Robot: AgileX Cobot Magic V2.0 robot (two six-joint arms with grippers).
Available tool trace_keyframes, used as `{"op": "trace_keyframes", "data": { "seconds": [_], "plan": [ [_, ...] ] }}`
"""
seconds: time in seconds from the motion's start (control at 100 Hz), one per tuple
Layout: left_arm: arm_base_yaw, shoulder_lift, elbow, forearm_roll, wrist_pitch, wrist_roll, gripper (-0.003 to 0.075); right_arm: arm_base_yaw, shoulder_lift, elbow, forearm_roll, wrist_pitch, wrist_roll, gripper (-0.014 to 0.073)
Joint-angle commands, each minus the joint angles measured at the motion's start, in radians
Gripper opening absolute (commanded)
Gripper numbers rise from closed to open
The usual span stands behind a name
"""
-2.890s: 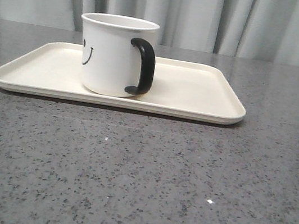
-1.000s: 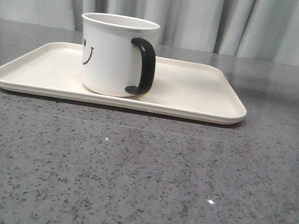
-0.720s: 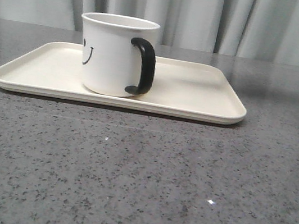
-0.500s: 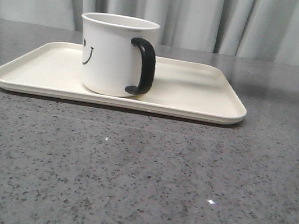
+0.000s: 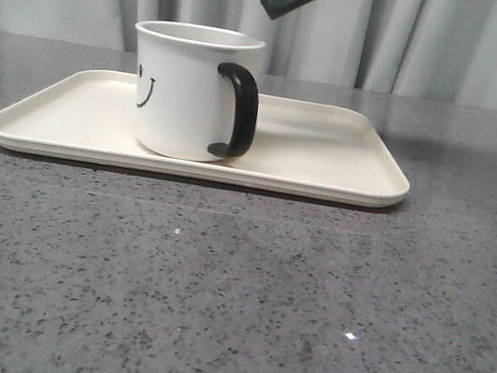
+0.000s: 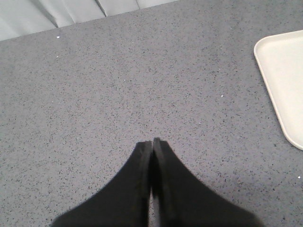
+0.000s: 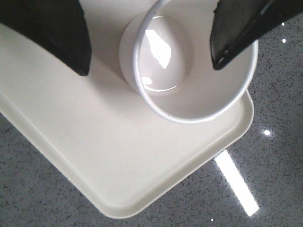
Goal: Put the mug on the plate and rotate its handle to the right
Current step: 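Lower the open right gripper into the mug rim, then close the right gripper on the rim and lift the mug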
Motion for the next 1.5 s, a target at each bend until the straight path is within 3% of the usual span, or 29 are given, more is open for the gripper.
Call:
{"op": "trace_keyframes", "data": {
  "seconds": [0.0, 1.27, 1.37, 1.49],
  "plan": [
    [-0.008, 0.001, -0.022, 0.03, -0.05, -0.011, -0.002, -0.004, -0.043, -0.032, 0.034, -0.019, -0.005, 0.0528],
    [-0.008, 0.001, -0.022, 0.03, -0.05, -0.011, -0.002, -0.004, 0.034, -0.032, 0.066, 0.013, -0.005, 0.0525],
    [-0.008, 0.001, -0.022, 0.03, -0.05, -0.011, -0.002, -0.004, 0.034, -0.032, 0.066, 0.019, -0.005, 0.0483],
    [-0.008, 0.001, -0.022, 0.03, -0.05, -0.011, -0.002, -0.004, 0.034, -0.032, 0.066, 0.023, -0.005, 0.0355]
  ]
}}
